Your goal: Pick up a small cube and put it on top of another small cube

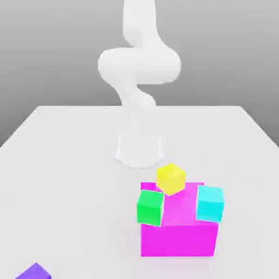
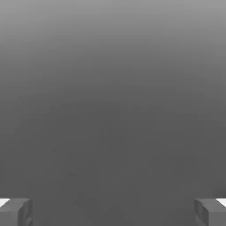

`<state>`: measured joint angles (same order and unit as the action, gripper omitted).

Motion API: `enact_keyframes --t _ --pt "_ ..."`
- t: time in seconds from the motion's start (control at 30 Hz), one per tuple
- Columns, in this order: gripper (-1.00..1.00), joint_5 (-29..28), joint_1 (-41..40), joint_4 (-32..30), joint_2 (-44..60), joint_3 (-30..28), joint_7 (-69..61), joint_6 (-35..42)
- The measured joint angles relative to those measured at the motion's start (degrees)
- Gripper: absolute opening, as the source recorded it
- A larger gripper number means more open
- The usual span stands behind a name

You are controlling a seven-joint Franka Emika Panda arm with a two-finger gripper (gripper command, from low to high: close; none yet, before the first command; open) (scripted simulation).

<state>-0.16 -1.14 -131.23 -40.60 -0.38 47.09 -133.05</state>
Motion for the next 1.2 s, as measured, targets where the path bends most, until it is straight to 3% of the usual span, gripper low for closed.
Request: enact_keyframes --t 0.53,1.0,1.13,1.17,1.2 --pt "0.0 0.4 -6.2 3.5 33.6 -4.1 7.0 -8.1" --pt "0.0 5.4 -12.4 6.6 62.8 -6.8 9.8 -15.1" --pt "0.0 7.1 -13.8 8.3 71.2 -5.7 9.1 -20.3" --pt "-1.0 7.4 -14.1 8.7 72.9 -5.4 8.9 -21.6" --pt "-1.0 7.4 -14.1 8.7 72.9 -5.4 8.9 -21.6"
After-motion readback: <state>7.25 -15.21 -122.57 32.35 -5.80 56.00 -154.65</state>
